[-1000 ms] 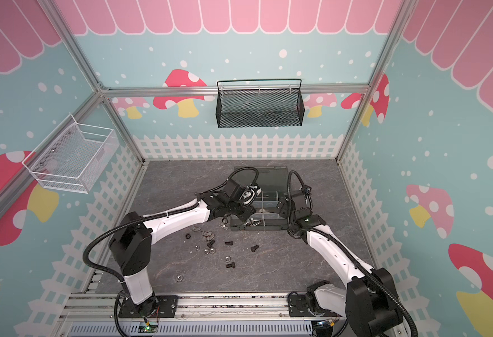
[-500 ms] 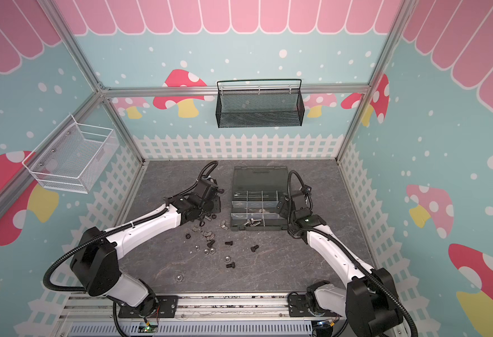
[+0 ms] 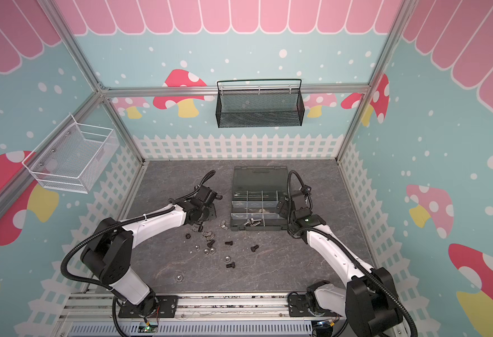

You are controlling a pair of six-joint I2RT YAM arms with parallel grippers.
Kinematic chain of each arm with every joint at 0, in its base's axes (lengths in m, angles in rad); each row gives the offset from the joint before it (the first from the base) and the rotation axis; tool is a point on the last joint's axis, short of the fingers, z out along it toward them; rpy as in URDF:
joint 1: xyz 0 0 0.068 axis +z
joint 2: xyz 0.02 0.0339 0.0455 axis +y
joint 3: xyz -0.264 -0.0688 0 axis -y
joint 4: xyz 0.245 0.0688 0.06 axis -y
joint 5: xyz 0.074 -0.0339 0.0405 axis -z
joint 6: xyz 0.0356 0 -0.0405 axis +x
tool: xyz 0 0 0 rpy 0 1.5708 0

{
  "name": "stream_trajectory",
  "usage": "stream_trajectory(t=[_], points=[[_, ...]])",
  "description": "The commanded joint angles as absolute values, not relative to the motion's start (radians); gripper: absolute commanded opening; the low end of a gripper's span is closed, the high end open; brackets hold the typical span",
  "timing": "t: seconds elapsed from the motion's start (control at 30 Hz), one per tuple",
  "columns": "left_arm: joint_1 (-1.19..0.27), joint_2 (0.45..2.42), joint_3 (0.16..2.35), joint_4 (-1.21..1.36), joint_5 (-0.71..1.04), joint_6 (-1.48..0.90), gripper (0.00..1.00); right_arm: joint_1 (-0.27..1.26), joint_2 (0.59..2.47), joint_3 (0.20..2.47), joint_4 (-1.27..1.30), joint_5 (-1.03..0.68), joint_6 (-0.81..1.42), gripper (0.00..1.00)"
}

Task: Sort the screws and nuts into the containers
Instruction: 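Move the left gripper back to the pile above a steel bolt, then grasp the steel bolt with the left gripper and lift it toward the box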

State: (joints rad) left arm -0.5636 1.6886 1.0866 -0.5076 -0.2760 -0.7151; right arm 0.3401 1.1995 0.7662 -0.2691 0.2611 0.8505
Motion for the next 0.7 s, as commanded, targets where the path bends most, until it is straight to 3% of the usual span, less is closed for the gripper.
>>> stream_trajectory(t=[0.0, 0.67], points=[[-0.543, 1.714, 1.075, -0.507, -0.274, -0.758, 0.4, 0.337, 1.217, 0.775, -0.282, 0.262, 0.865, 0.97], [-0.505, 1.821, 1.09, -0.462, -0.236, -0.755, 0.38, 0.337, 1.265, 0.795, -0.277, 0.253, 0.861, 0.97]])
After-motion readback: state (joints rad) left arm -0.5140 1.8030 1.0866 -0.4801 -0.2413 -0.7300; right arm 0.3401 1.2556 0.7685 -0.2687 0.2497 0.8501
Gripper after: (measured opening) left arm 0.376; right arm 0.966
